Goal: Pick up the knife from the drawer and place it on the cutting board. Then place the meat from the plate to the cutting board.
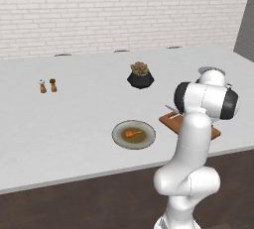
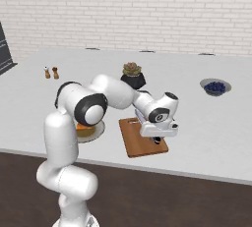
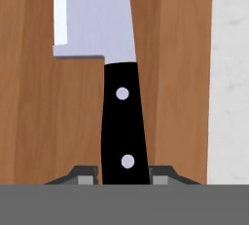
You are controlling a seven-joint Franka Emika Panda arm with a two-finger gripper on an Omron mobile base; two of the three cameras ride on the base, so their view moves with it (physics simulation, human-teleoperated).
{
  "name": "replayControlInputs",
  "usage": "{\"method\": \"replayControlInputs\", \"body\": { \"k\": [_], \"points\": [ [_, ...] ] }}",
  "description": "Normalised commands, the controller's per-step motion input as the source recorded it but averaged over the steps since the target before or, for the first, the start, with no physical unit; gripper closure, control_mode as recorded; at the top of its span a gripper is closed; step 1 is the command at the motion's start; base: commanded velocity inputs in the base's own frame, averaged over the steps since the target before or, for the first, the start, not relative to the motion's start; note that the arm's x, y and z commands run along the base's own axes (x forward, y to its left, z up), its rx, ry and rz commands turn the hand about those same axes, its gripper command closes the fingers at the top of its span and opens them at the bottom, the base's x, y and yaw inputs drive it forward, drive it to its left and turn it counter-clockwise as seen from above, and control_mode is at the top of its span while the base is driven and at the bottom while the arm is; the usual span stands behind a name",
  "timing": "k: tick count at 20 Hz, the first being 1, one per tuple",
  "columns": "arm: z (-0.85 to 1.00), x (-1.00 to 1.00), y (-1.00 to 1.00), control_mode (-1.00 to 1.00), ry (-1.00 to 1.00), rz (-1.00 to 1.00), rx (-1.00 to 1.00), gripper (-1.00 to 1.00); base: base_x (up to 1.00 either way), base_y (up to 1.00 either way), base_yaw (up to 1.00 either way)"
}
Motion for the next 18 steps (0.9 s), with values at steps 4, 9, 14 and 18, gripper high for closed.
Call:
{"method": "replayControlInputs", "body": {
  "k": [4,9,14,18],
  "points": [
    [-0.12,0.0,0.0,-1.0,0.0,-0.03,-0.04,-1.0,0.0,0.0,0.0],
    [0.0,0.0,0.0,-1.0,0.0,-0.01,0.0,-1.0,0.0,0.0,0.0],
    [0.13,-0.03,0.0,-1.0,-0.01,0.0,0.0,-1.0,0.0,0.0,0.0],
    [0.62,-0.04,0.0,-1.0,-0.01,0.0,0.0,-1.0,0.0,0.0,0.0]
  ]
}}
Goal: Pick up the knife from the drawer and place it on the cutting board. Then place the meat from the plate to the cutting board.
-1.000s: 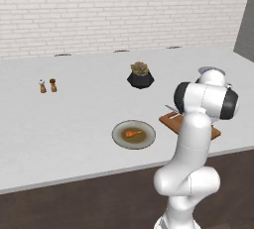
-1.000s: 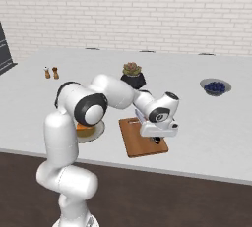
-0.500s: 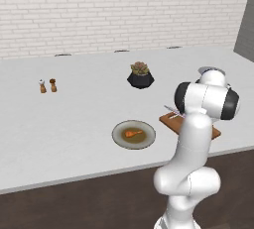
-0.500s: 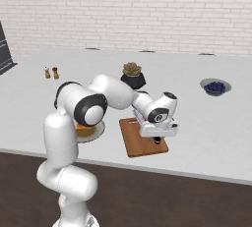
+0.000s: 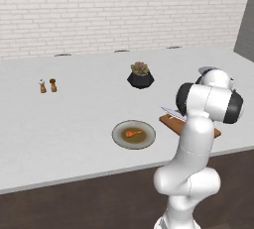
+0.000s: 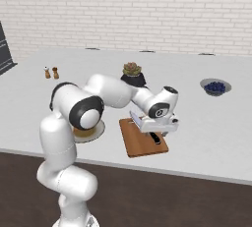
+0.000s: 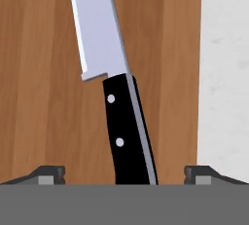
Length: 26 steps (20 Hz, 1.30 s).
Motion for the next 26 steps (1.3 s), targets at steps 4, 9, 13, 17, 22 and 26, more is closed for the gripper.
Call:
{"method": "replayControlInputs", "body": {
  "k": [4,9,13,17,22,26],
  "points": [
    [0.94,-0.01,0.0,-1.0,0.0,0.0,0.0,-1.0,0.0,0.0,0.0],
    [0.79,-0.02,0.35,-1.0,0.05,0.01,0.0,-1.0,0.0,0.0,0.0],
    [0.06,-0.03,0.97,-1.0,0.11,0.07,-0.1,-1.0,0.0,0.0,0.0],
    [0.02,-0.27,1.0,-1.0,0.03,0.05,-0.11,-1.0,0.0,0.0,0.0],
    [0.0,-0.3,1.0,-1.0,0.03,0.16,-0.03,-1.0,0.0,0.0,0.0],
    [0.0,-0.28,1.0,-1.0,0.08,0.33,0.05,-1.0,0.0,0.0,0.0]
  ]
}}
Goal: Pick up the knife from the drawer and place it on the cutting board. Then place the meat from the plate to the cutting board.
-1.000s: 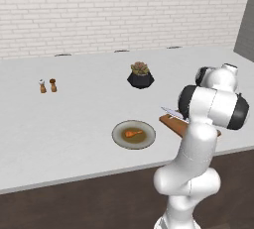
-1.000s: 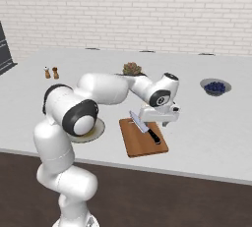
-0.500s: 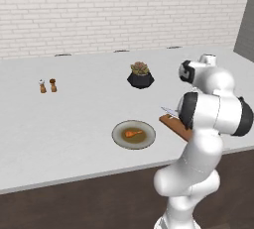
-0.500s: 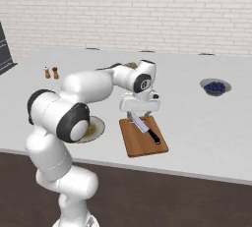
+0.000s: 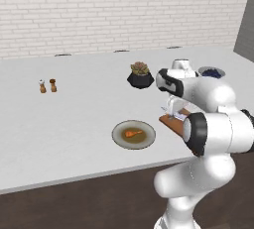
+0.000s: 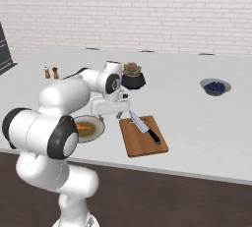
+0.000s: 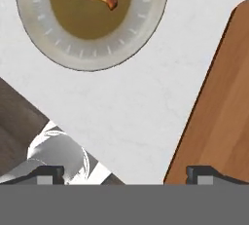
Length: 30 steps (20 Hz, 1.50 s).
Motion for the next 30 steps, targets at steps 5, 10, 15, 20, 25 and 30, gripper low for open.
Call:
{"method": "replayControlInputs", "body": {
  "k": [5,10,15,20,25,30],
  "points": [
    [0.0,-0.13,0.98,-1.0,0.04,0.35,0.11,-1.0,0.0,0.0,0.0],
    [0.0,-0.05,0.93,-1.0,0.0,0.34,0.06,-1.0,0.0,0.0,0.0],
    [0.0,-0.05,0.89,-1.0,-0.04,0.22,0.01,-1.0,0.0,0.0,0.0],
    [-0.02,0.0,0.56,-1.0,-0.02,0.07,-0.03,-1.0,0.0,0.0,0.0],
    [-0.18,0.0,0.17,-1.0,-0.01,0.0,0.0,-1.0,0.0,0.0,0.0],
    [-0.19,0.06,0.0,-1.0,-0.01,0.0,0.0,-1.0,0.0,0.0,0.0]
  ]
}}
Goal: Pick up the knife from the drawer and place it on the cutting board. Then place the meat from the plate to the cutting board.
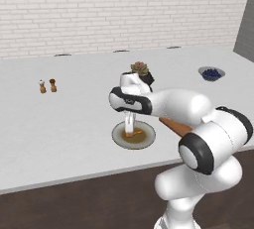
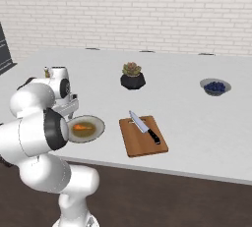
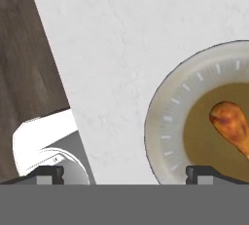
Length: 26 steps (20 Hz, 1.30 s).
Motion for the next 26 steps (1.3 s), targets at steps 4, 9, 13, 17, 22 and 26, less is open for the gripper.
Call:
{"method": "replayControlInputs", "body": {
  "k": [4,9,13,17,22,26],
  "points": [
    [-0.14,0.05,0.0,-1.0,-0.01,0.0,0.0,-1.0,0.0,0.0,0.0],
    [-0.13,0.1,0.0,-1.0,0.0,0.0,0.0,-1.0,0.0,0.0,0.0],
    [-0.1,0.15,0.0,-1.0,0.0,0.0,0.0,-1.0,0.0,0.0,0.0],
    [-0.09,0.29,0.0,-1.0,0.0,0.0,0.0,-1.0,0.0,0.0,0.0],
    [-0.03,0.42,-0.01,-1.0,0.0,0.01,0.0,-1.0,0.0,0.0,0.0],
    [0.0,0.19,-0.03,-1.0,0.0,0.03,0.0,-1.0,0.0,0.0,0.0]
  ]
}}
